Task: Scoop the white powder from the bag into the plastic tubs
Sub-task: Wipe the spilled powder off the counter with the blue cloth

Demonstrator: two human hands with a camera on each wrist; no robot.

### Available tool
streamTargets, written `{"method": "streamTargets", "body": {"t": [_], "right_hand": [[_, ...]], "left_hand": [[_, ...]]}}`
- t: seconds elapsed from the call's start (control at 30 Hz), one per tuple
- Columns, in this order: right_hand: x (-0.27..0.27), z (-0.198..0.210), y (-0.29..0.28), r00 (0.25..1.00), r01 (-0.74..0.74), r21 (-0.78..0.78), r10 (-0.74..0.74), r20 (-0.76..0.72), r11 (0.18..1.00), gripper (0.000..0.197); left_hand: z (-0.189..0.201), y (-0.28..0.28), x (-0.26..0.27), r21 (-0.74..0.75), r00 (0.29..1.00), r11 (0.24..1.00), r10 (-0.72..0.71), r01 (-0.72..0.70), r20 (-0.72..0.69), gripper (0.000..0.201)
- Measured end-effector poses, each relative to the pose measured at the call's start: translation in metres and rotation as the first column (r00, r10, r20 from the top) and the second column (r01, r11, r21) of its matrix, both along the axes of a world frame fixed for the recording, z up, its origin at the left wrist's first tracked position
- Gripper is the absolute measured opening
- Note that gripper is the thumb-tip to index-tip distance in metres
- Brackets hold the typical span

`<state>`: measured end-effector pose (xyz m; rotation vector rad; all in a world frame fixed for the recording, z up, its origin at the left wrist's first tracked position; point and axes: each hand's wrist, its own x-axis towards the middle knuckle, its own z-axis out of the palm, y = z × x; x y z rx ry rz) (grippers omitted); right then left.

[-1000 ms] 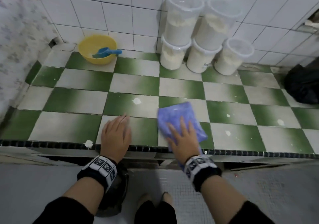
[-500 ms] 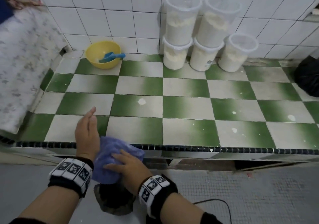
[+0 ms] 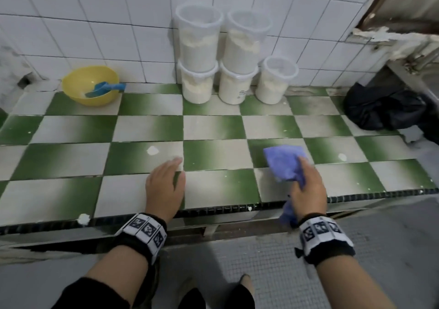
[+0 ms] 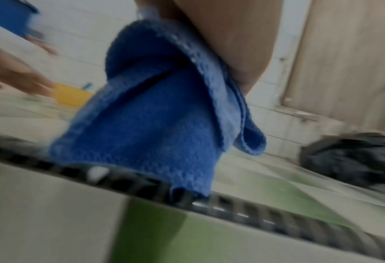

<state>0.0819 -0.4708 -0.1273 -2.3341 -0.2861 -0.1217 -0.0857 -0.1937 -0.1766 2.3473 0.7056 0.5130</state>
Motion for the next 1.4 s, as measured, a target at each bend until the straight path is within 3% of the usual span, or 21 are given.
{"method": "streamTargets", "body": {"t": [0.1,0.17,0.2,0.23,0.33,0.4,0.5,0.6,0.7,0.8,0.87,0.97,1.07,1.1,1.17,1.2,1.4], "right_hand": [[0.050,-0.035,-0.047,0.987,0.061,-0.259,-0.096,-0.126,0.964,0.065],[0.073,-0.065,-0.072,0.957,-0.007,-0.573,-0.161,-0.241,0.819,0.072],[0.081,-0.075,-0.081,0.950,-0.046,-0.670,-0.175,-0.258,0.741,0.075],[0.092,-0.083,-0.086,0.947,-0.049,-0.698,-0.189,-0.260,0.714,0.073],[0.130,-0.078,-0.084,0.951,-0.099,-0.711,-0.143,-0.273,0.696,0.074],[0.162,-0.079,-0.074,0.948,-0.185,-0.744,-0.084,-0.308,0.643,0.077],[0.179,-0.068,-0.032,0.934,-0.303,-0.723,0.045,-0.353,0.621,0.074],[0.149,-0.047,0.034,0.904,-0.428,-0.707,0.260,-0.340,0.562,0.069],[0.088,-0.043,0.080,0.776,-0.610,-0.632,0.522,-0.354,0.478,0.069],[0.022,-0.043,0.079,0.619,-0.755,-0.519,0.696,-0.364,0.401,0.062],[-0.007,-0.049,0.051,0.618,-0.761,-0.470,0.722,-0.313,0.448,0.057],[-0.006,-0.060,-0.010,0.721,-0.675,-0.444,0.652,-0.232,0.589,0.058],[0.038,-0.067,-0.078,0.761,-0.618,-0.582,0.588,-0.274,0.529,0.050],[0.056,-0.061,-0.095,0.790,-0.601,-0.603,0.503,-0.350,0.525,0.041],[0.096,-0.051,-0.129,0.903,-0.429,-0.671,0.265,-0.339,0.604,0.035],[0.117,-0.045,-0.138,0.924,-0.366,-0.698,0.150,-0.353,0.615,0.035],[0.231,-0.055,-0.148,0.931,-0.185,-0.746,-0.129,-0.341,0.640,0.055]], "left_hand": [[-0.008,-0.013,0.024,0.100,0.995,0.995,0.028,-0.018,-0.097,0.048],[-0.016,-0.018,0.034,0.159,0.983,0.986,0.082,-0.055,-0.163,0.052],[-0.020,-0.020,0.037,0.188,0.979,0.980,0.105,-0.071,-0.177,0.054],[-0.023,-0.021,0.039,0.215,0.976,0.974,0.117,-0.077,-0.181,0.055],[-0.029,-0.022,0.041,0.270,0.974,0.959,0.136,-0.084,-0.180,0.053],[-0.030,-0.023,0.042,0.283,0.971,0.956,0.141,-0.083,-0.194,0.052],[-0.030,-0.023,0.043,0.309,0.972,0.949,0.134,-0.069,-0.192,0.052],[-0.032,-0.023,0.044,0.314,0.971,0.946,0.144,-0.079,-0.191,0.051],[-0.033,-0.022,0.045,0.304,0.967,0.948,0.157,-0.091,-0.199,0.053],[-0.032,-0.023,0.045,0.306,0.968,0.946,0.172,-0.109,-0.185,0.054],[-0.030,-0.024,0.044,0.325,0.968,0.940,0.173,-0.106,-0.184,0.053],[-0.025,-0.028,0.043,0.340,0.968,0.933,0.186,-0.120,-0.171,0.053],[-0.021,-0.041,0.047,0.326,0.969,0.937,0.186,-0.124,-0.165,0.056],[-0.020,-0.047,0.051,0.318,0.968,0.940,0.185,-0.124,-0.168,0.057],[-0.019,-0.060,0.059,0.295,0.969,0.947,0.182,-0.127,-0.168,0.059],[-0.018,-0.064,0.064,0.287,0.969,0.949,0.184,-0.131,-0.166,0.060],[-0.022,-0.058,0.079,0.291,0.947,0.948,0.207,-0.131,-0.246,0.065]]}}
